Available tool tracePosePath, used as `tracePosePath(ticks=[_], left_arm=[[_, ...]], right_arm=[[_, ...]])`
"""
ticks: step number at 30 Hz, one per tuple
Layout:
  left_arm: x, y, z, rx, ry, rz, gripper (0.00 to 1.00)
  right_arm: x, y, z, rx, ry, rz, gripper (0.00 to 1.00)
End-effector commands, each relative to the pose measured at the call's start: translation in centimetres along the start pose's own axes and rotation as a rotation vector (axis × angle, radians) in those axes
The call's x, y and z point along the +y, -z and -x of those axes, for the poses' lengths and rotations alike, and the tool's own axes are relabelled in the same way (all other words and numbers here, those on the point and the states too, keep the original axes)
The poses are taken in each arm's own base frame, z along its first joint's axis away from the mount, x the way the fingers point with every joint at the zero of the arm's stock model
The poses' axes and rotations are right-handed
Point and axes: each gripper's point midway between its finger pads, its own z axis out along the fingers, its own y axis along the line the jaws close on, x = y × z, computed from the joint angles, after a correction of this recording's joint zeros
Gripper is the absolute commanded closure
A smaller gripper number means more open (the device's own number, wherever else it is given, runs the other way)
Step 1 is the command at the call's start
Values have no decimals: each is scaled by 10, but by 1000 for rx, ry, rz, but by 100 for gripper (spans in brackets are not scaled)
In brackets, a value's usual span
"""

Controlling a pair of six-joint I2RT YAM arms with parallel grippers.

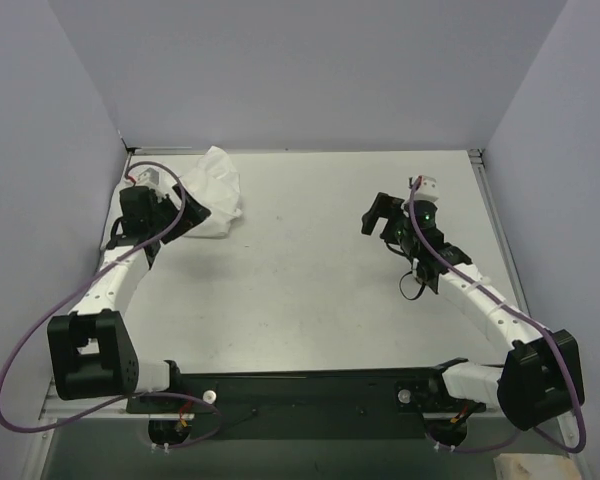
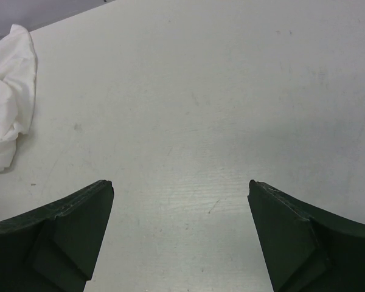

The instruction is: Pin the brooch onto the clothing

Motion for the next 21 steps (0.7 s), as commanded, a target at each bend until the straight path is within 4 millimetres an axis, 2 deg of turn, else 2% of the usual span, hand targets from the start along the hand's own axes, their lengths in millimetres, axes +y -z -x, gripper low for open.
tracePosePath(ticks=[1, 2, 4, 6, 9, 10, 11, 12, 14, 15, 17, 18, 19, 21], left_arm=[[10, -9, 57, -136, 6, 134, 4], [21, -19, 56, -118, 6, 177, 4], [22, -31, 60, -109, -8, 184, 4], [26, -52, 61, -72, -14, 189, 7], [34, -84, 51, 28, -9, 189, 18], [37, -91, 48, 58, -1, 197, 19], [46, -106, 33, 113, -2, 212, 20], [41, -113, 40, 106, -13, 207, 21], [46, -128, 25, 156, -30, 237, 21], [45, -132, 31, 138, -47, 252, 21], [49, -139, 28, 138, -80, 285, 21], [50, -141, 36, 120, -91, 304, 21], [42, -148, 24, 144, -122, 298, 21], [40, -153, 20, 156, -143, 311, 21]], right_arm=[[13, -11, 3, 29, 14, 35, 0], [16, -13, 5, 31, 14, 40, 0], [15, -20, -4, 74, 19, 32, 0], [17, -24, -4, 83, 19, 33, 0], [23, -30, -10, 118, 20, 59, 0], [24, -33, -15, 137, 23, 64, 0], [25, -34, -16, 143, 23, 70, 0], [25, -35, -18, 154, 24, 68, 0], [25, -38, -21, 167, 24, 67, 0], [24, -38, -23, 175, 25, 65, 0], [23, -39, -26, 186, 25, 64, 0], [23, -39, -28, 191, 24, 64, 0], [22, -40, -29, 196, 26, 62, 0], [20, -41, -31, 201, 26, 56, 0]])
